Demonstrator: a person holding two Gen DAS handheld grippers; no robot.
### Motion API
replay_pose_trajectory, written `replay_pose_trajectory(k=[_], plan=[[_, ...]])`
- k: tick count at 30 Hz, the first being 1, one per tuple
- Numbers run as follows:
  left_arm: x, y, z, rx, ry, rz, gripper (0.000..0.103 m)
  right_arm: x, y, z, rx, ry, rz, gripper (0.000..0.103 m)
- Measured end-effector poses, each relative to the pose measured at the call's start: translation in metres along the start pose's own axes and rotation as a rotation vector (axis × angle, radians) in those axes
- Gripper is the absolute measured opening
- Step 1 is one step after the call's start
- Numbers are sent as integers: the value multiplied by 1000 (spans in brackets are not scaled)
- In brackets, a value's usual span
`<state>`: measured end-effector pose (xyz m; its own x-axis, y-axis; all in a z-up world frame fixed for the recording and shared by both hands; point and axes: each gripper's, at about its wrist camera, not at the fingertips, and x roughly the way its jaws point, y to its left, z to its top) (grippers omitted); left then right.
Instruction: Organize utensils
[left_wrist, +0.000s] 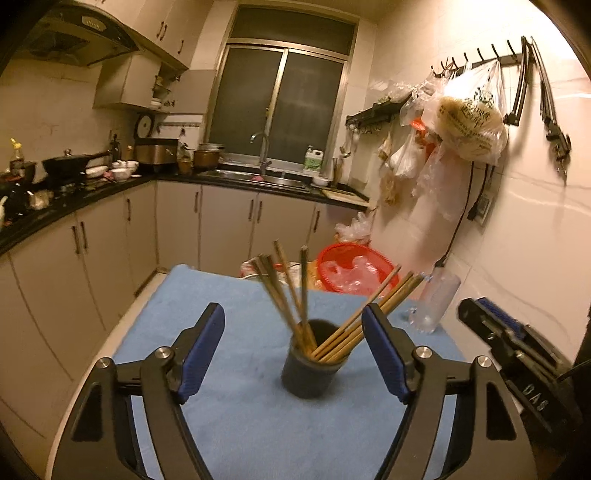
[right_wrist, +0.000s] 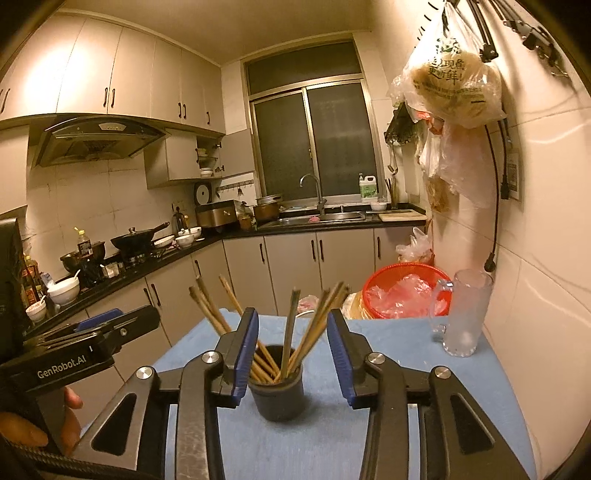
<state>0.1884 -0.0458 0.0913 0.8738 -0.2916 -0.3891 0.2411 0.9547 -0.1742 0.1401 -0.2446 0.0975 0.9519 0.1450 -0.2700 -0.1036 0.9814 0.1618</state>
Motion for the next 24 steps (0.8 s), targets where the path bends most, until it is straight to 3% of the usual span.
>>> replay_pose_trajectory(k=[20, 24], plan=[[-59, 14, -41, 45, -5, 109, 76, -48, -1, -47, 44, 66, -5, 51], [-69, 18, -48, 34, -7, 124, 76, -55, -1, -53, 46, 67, -5, 60]])
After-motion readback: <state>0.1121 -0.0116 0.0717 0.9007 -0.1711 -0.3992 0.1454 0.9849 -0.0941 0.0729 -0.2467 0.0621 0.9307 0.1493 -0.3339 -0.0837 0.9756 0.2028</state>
